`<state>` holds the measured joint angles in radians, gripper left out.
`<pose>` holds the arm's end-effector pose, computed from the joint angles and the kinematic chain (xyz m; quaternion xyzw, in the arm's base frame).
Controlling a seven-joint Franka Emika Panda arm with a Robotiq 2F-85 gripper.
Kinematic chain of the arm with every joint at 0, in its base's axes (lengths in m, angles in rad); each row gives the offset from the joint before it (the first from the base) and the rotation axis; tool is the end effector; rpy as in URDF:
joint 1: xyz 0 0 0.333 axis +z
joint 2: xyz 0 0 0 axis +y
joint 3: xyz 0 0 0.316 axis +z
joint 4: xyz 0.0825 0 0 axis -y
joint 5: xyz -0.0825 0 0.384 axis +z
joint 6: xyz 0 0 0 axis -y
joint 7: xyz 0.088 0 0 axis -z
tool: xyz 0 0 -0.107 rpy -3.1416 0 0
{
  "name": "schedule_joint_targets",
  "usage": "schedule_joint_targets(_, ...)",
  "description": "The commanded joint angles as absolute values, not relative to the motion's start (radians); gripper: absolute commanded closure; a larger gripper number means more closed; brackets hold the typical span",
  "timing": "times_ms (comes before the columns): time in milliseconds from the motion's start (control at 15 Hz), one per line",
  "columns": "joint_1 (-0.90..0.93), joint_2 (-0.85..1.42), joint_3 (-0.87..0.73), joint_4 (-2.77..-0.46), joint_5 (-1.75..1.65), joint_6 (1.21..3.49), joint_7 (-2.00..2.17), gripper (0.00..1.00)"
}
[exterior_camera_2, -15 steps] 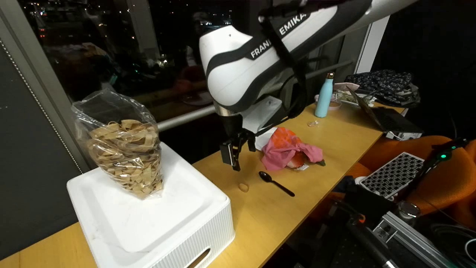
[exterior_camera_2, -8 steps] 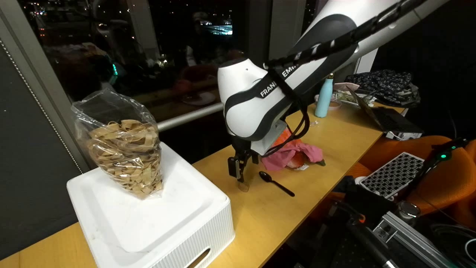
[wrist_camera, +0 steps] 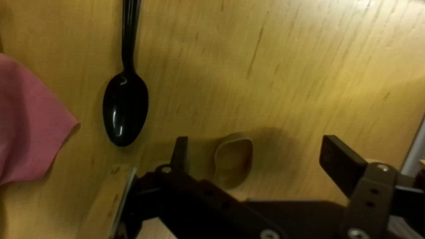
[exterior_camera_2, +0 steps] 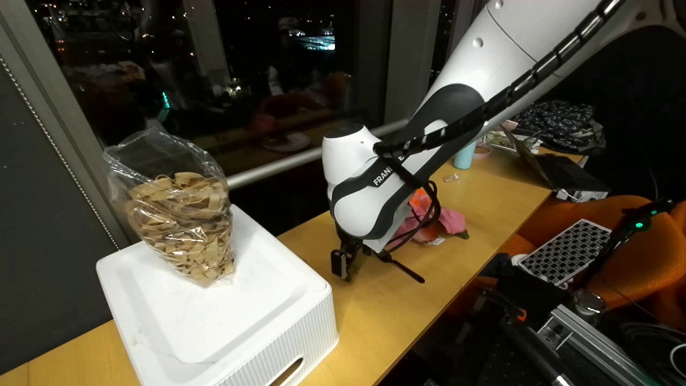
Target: Pick the three brown rubber bands from the table and put them in the clear rubber band bag one by one
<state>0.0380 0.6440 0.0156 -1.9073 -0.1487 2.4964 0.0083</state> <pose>0.6190 0.0339 0.1514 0.9956 0.0817 -0.0259 0.0391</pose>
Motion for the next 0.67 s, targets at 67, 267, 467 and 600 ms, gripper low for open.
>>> schedule_joint_targets(67,0.036,0.688,-0.011,-1.892,-0.135,2.554,0.013,0.00)
schedule_joint_targets(267,0.037,0.702,-0.019,-1.888,-0.135,2.587,0.016,0.00)
schedule_joint_targets(467,0.041,0.703,-0.022,-1.888,-0.135,2.611,0.020,0.00)
schedule_joint_targets(600,0.042,0.700,-0.022,-1.889,-0.134,2.625,0.023,0.11)
